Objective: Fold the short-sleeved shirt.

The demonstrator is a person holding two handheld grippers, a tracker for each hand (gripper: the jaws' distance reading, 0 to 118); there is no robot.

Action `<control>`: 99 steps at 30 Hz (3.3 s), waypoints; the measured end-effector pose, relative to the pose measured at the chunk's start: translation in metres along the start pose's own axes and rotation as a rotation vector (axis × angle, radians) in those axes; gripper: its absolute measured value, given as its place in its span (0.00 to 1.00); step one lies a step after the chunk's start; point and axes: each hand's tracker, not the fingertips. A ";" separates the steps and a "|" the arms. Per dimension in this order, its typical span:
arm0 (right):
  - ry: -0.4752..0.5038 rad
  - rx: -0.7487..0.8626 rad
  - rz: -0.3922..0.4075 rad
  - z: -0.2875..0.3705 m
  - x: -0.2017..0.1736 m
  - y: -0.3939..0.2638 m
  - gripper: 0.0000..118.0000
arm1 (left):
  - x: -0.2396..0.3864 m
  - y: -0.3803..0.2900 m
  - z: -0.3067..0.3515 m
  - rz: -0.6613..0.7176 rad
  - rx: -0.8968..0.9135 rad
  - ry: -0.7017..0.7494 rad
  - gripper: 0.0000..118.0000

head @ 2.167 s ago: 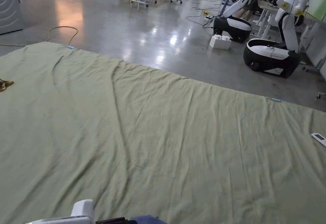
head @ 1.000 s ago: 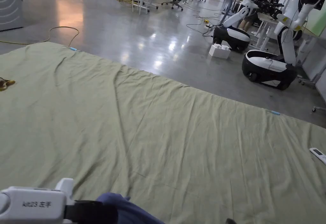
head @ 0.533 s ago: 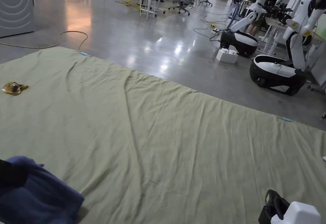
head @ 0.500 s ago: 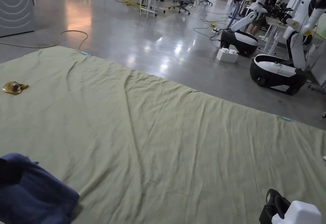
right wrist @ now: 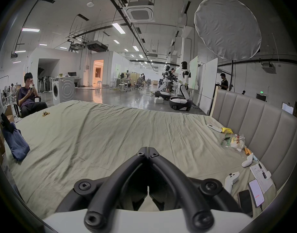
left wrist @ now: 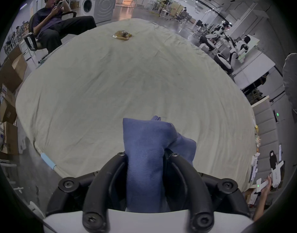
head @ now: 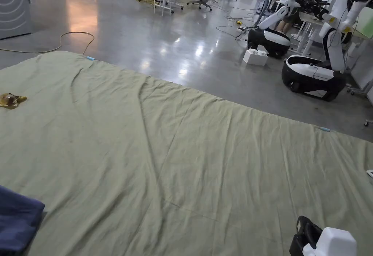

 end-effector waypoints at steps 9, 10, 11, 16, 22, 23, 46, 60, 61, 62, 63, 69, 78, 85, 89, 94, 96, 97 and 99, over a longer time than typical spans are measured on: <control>0.022 0.009 -0.009 -0.006 0.005 0.001 0.01 | 0.022 0.007 0.041 -0.105 0.304 0.185 0.56; 0.024 0.010 -0.014 -0.006 0.006 0.002 0.01 | 0.029 0.004 0.045 -0.096 0.320 0.141 0.56; 0.026 0.008 -0.017 -0.006 0.007 0.001 0.01 | 0.024 0.014 0.043 -0.086 0.329 0.107 0.56; 0.030 0.000 -0.040 -0.003 0.012 -0.007 0.01 | 0.091 -0.023 0.043 -0.178 0.425 0.037 0.56; 0.015 -0.031 -0.074 -0.001 0.017 -0.020 0.01 | 0.212 -0.108 0.011 -0.241 0.483 -0.057 0.52; 0.011 -0.029 -0.072 -0.001 0.018 -0.021 0.01 | 0.229 -0.118 0.006 -0.248 0.491 -0.062 0.50; -0.057 0.095 -0.099 0.021 0.026 0.015 0.01 | 0.418 -0.187 0.025 -0.344 0.863 -0.095 0.08; -0.046 0.107 -0.120 0.021 0.019 0.016 0.01 | 0.422 -0.202 0.038 -0.459 0.943 -0.040 0.05; -0.045 0.107 -0.118 0.021 0.019 0.015 0.01 | 0.422 -0.203 0.038 -0.462 0.946 -0.036 0.05; -0.045 0.106 -0.119 0.022 0.018 0.015 0.01 | 0.422 -0.203 0.038 -0.465 0.950 -0.029 0.05; -0.043 0.106 -0.120 0.022 0.017 0.015 0.01 | 0.423 -0.203 0.037 -0.470 0.953 -0.024 0.05; -0.037 0.106 -0.114 0.022 0.018 0.016 0.01 | 0.423 -0.203 0.039 -0.463 0.956 -0.019 0.05; -0.046 0.099 -0.104 0.021 0.016 0.015 0.41 | 0.419 -0.200 0.038 -0.431 0.953 -0.011 0.24; -0.105 0.104 -0.085 0.019 0.015 0.012 0.80 | 0.419 -0.200 0.040 -0.444 0.986 0.024 0.64; -0.103 0.101 -0.111 0.018 0.017 0.013 0.97 | 0.420 -0.199 0.039 -0.456 0.990 0.028 0.82; -0.104 0.091 -0.091 0.019 0.015 0.015 0.98 | 0.417 -0.193 0.033 -0.450 0.935 -0.001 0.90; -0.098 0.074 -0.109 0.015 0.015 0.015 0.98 | 0.417 -0.192 0.032 -0.447 0.928 0.008 0.90; -0.104 0.077 -0.099 0.014 0.014 0.016 0.98 | 0.417 -0.193 0.032 -0.444 0.929 0.011 0.90; -0.126 0.072 -0.050 0.011 0.011 0.017 0.98 | 0.417 -0.193 0.033 -0.441 0.936 0.006 0.90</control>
